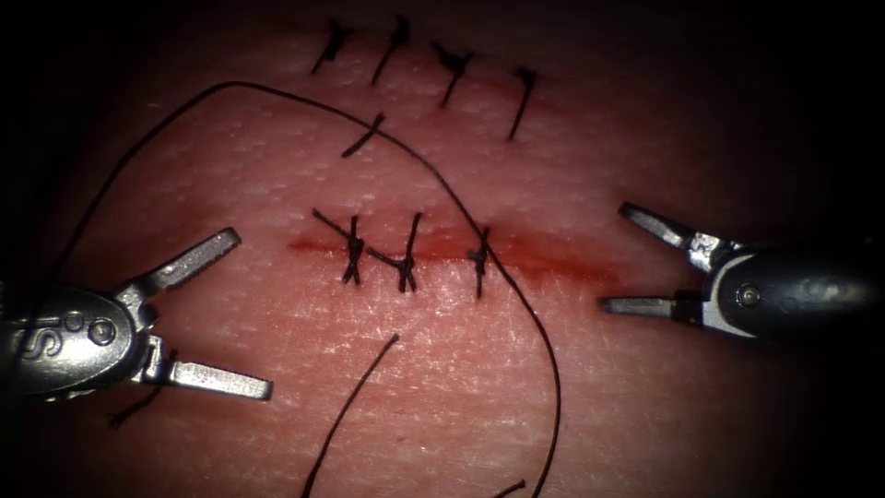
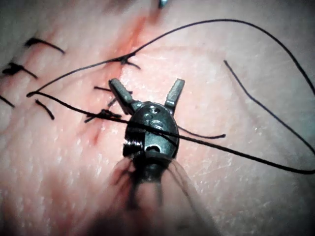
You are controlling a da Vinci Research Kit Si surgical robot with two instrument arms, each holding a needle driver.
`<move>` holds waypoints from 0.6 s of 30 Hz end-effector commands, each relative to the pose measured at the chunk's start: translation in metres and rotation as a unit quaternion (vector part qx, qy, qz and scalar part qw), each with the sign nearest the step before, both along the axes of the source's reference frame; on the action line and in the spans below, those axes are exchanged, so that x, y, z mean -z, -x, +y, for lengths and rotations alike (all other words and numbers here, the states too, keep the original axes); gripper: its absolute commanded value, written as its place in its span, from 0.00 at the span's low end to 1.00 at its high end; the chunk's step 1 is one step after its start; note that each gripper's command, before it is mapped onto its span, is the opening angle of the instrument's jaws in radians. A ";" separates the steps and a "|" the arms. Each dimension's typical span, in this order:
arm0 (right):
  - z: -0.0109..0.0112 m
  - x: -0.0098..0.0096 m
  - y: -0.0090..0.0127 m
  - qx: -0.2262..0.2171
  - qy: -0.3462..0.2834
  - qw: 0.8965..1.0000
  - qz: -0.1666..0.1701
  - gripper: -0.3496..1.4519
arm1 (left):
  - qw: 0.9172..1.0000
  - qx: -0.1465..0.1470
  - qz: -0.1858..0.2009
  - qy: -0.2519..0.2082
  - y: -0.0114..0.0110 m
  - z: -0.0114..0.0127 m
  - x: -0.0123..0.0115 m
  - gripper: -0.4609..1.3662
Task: Wound Closure
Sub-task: Grasp the suture with the left gripper to pull the needle into the scene.
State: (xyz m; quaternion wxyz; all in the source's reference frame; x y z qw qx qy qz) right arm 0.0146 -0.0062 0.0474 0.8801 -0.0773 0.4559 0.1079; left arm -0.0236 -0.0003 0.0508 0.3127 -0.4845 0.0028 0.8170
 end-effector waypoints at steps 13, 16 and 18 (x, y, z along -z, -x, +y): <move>0.0001 0.0000 0.0003 0.000 -0.002 1.000 -0.002 0.90 | 1.000 -0.016 -0.010 -0.001 0.0024 -0.0008 -0.0012 0.69; 0.0001 0.0000 0.0003 0.000 -0.002 1.000 -0.003 0.90 | 1.000 -0.016 -0.010 -0.001 0.0023 -0.0009 -0.0012 0.69; 0.0001 0.0000 0.0003 0.000 -0.002 1.000 -0.003 0.90 | 1.000 -0.016 -0.010 0.000 0.0023 -0.0009 -0.0013 0.69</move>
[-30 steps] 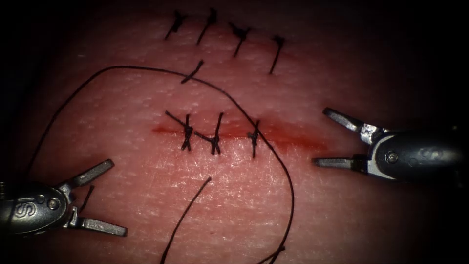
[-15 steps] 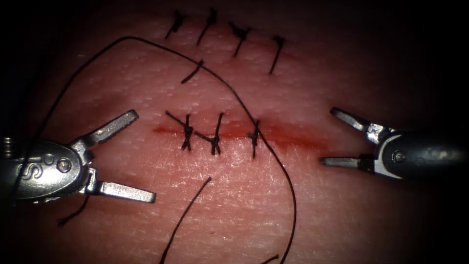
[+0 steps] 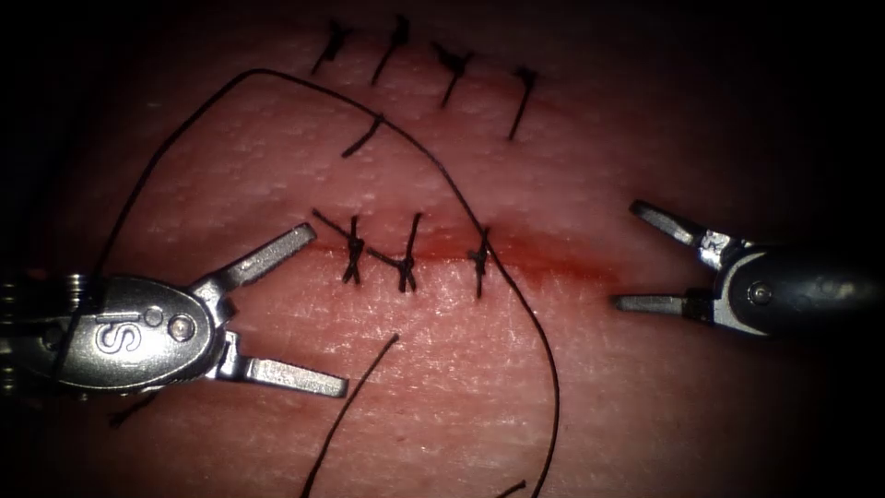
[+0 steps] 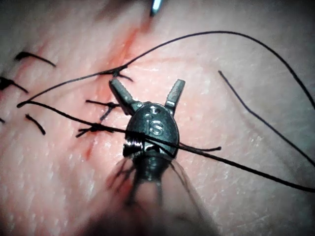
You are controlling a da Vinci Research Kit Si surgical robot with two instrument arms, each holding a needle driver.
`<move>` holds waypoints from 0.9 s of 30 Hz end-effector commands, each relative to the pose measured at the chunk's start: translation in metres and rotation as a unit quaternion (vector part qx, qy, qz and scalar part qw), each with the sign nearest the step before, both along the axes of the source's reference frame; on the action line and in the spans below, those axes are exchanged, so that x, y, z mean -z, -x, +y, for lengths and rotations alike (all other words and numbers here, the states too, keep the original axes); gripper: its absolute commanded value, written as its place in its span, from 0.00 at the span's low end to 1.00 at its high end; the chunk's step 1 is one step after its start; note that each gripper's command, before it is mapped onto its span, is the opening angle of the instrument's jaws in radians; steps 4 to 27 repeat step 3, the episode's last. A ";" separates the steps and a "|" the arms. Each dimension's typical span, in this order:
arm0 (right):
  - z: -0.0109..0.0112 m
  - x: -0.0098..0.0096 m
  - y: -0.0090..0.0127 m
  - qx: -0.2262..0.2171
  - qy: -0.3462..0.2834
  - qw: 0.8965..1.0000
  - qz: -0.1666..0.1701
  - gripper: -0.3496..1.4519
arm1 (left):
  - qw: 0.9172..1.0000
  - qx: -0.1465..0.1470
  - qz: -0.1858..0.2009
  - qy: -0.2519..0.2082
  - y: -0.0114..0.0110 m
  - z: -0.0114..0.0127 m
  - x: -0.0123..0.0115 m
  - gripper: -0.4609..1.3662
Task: Wound Closure
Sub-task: Grasp the suture with the left gripper to pull the needle into the scene.
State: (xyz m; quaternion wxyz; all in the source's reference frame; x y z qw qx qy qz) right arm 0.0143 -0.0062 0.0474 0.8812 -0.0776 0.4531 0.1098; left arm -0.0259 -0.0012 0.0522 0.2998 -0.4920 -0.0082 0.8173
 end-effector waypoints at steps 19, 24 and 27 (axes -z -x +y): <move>0.0000 0.0000 0.0000 0.002 -0.001 1.000 0.000 0.90 | 1.000 0.000 0.000 0.001 0.0000 0.0000 -0.0001 0.68; 0.0000 0.0000 0.0000 0.002 -0.001 1.000 0.000 0.90 | 1.000 0.000 0.000 0.001 0.0000 0.0000 -0.0001 0.68; 0.0000 0.0000 0.0000 0.002 -0.001 1.000 0.000 0.90 | 1.000 0.000 0.000 0.001 0.0000 0.0000 -0.0001 0.68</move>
